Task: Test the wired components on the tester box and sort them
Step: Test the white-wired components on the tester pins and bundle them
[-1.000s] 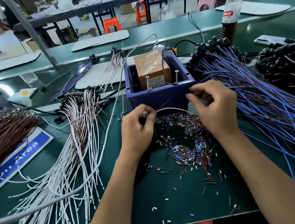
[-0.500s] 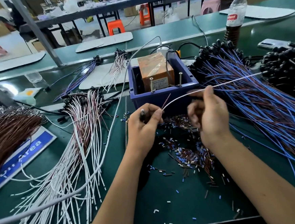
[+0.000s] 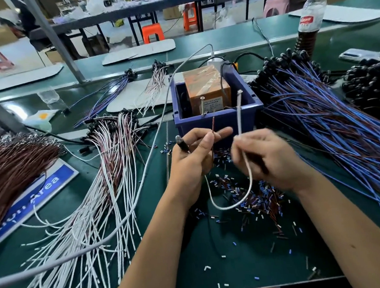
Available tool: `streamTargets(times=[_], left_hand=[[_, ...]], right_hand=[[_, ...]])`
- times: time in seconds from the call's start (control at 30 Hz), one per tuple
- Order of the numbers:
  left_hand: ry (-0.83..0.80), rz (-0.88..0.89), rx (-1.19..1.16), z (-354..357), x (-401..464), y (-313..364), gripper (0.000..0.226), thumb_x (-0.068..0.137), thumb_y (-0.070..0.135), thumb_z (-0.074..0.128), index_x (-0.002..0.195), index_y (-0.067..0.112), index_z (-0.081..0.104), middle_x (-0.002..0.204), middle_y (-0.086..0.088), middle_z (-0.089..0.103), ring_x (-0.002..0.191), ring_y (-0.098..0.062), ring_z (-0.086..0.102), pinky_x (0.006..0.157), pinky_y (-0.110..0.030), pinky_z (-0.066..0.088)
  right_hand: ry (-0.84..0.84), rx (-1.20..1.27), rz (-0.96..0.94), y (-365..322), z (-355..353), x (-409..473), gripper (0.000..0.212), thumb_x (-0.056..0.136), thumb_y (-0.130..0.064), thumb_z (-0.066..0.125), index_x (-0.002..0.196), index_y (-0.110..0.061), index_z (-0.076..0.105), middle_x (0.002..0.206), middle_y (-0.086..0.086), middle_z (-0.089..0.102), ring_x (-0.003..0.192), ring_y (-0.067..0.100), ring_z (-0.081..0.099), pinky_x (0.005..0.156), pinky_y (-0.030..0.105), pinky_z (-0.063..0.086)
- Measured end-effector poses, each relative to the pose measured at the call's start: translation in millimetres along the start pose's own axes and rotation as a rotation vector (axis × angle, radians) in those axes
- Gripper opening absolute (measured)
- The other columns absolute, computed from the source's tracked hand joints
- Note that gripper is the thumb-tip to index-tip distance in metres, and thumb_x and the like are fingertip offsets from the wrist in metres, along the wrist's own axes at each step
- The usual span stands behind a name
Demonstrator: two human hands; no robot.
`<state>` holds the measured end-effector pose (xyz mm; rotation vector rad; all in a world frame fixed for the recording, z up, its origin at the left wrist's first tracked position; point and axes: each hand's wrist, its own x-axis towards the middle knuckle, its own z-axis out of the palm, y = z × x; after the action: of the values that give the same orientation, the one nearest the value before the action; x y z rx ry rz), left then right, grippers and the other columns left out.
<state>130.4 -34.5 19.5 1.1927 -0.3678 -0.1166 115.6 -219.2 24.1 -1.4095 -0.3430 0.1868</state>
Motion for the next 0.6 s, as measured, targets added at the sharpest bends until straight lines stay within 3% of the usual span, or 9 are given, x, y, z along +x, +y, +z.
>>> streamTargets(times=[0.1,0.17,0.27,0.33,0.47,0.53,0.6], left_hand=[[-0.043,-0.05,-0.054,1.9,-2.4,1.0,0.015,0.104,0.02,0.055,0.092,0.018,0.065,0.125,-0.021,0.071,0.048,-0.02,0.035,0.055,-0.031,0.017],[-0.054,-0.048,-0.075,2.5,-3.9,0.8,0.018,0.105,0.017,0.054,0.094,0.015,0.068,0.118,-0.018,0.074,0.054,-0.014,0.055,0.05,-0.019,0.035],[-0.015,-0.089,-0.098,3.1,-4.0,2.7,0.016,0.103,0.017,0.057,0.095,0.012,0.07,0.103,-0.012,0.077,0.07,-0.016,0.065,0.054,-0.022,0.052],[-0.01,-0.128,-0.186,2.9,-2.9,4.7,0.018,0.103,0.015,0.056,0.092,0.01,0.07,0.091,-0.008,0.074,0.062,-0.012,0.061,0.051,-0.018,0.051],[-0.044,-0.217,-0.299,1.0,0.0,8.1,0.026,0.103,0.017,0.052,0.084,0.015,0.07,0.074,0.003,0.061,0.044,0.001,0.042,0.04,-0.011,0.034],[-0.078,-0.268,-0.356,-0.3,0.6,7.7,0.023,0.099,0.02,0.053,0.083,0.016,0.069,0.068,0.006,0.053,0.043,0.002,0.036,0.038,-0.011,0.027],[-0.131,-0.297,-0.38,-1.3,0.3,7.0,0.02,0.099,0.021,0.052,0.086,0.015,0.066,0.067,0.008,0.05,0.044,0.002,0.038,0.038,-0.011,0.031]], right_hand=[[-0.14,-0.139,0.131,5.6,8.1,0.3,0.04,0.1,-0.036,0.054,0.074,-0.011,0.072,0.041,0.004,0.044,0.033,0.014,0.031,0.038,0.02,0.022],[-0.164,-0.186,0.18,7.9,9.9,-0.4,0.04,0.099,-0.037,0.056,0.073,-0.013,0.074,0.042,0.003,0.048,0.032,0.011,0.034,0.037,0.018,0.025],[-0.159,-0.185,0.172,8.6,9.5,0.2,0.046,0.099,-0.044,0.058,0.077,-0.007,0.073,0.045,0.006,0.051,0.033,0.012,0.037,0.036,0.018,0.027],[-0.077,-0.144,0.123,7.7,7.3,1.6,0.048,0.094,-0.05,0.063,0.081,-0.004,0.071,0.05,0.008,0.052,0.035,0.013,0.038,0.036,0.018,0.026],[0.03,-0.041,0.018,9.6,8.6,4.1,0.021,0.095,-0.032,0.07,0.096,-0.011,0.07,0.065,0.011,0.057,0.04,0.01,0.038,0.037,0.015,0.026],[0.096,0.066,0.011,11.3,10.4,6.0,0.025,0.096,-0.03,0.07,0.106,-0.008,0.068,0.072,0.011,0.061,0.041,0.01,0.04,0.035,0.015,0.027],[0.19,0.1,-0.004,9.2,10.2,7.3,0.028,0.093,-0.032,0.068,0.107,-0.008,0.067,0.074,0.01,0.063,0.042,0.01,0.042,0.034,0.017,0.028]])
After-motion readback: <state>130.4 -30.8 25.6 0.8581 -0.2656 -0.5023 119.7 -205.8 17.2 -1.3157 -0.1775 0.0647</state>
